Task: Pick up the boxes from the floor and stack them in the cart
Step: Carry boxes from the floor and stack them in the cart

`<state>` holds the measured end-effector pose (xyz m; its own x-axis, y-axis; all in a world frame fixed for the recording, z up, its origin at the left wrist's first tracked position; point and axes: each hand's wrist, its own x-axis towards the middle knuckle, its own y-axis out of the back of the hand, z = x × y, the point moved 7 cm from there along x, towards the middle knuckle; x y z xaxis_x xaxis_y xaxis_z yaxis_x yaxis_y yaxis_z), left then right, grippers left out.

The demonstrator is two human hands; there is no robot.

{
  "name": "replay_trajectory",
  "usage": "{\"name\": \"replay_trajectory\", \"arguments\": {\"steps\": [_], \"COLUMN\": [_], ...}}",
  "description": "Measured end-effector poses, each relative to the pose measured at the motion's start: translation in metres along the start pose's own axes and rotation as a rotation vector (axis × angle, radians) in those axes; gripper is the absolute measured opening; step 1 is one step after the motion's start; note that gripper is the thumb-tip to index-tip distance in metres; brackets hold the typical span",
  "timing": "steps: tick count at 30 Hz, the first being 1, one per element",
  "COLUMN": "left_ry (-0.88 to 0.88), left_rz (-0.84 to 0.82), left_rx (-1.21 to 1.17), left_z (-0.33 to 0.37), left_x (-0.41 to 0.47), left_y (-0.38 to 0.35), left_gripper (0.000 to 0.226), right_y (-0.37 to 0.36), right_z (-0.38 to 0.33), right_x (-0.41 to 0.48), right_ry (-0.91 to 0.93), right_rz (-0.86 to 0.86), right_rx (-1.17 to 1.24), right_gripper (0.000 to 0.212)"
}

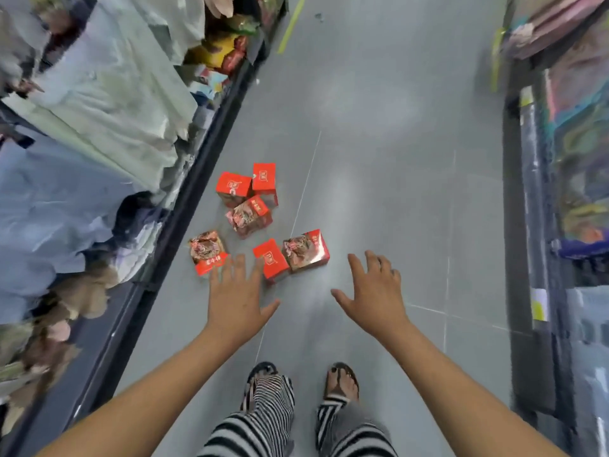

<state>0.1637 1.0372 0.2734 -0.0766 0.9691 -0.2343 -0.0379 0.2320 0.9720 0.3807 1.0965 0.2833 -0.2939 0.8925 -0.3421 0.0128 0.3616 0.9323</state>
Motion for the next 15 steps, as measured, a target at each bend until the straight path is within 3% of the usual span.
{"name": "replay_trajectory", "arguments": {"steps": [4, 9, 15], "left_ry": [0.004, -0.012, -0.112], "left_rz": [-0.009, 0.025, 0.162], "left_rx": [-0.015, -0.078, -0.129], "left_z": [-0.024, -0.053, -0.066], "left_x": [0.062, 0.137, 0.173], "left_y": [-0.122, -0.238, -0.312], "left_gripper": [0.099, 0.115, 0.11], "right_y": [-0.113, -0.231, -0.297], "right_z": [0.007, 0.012, 0.022], "right_x": [0.079, 0.171, 0.262], "right_ry": [0.083, 0.205, 0.455], "right_rz": [-0.07, -0.022, 0.065], "right_rx": [-0.013, 0.024, 0.086], "right_gripper": [0.086, 0.099, 0.112]}}
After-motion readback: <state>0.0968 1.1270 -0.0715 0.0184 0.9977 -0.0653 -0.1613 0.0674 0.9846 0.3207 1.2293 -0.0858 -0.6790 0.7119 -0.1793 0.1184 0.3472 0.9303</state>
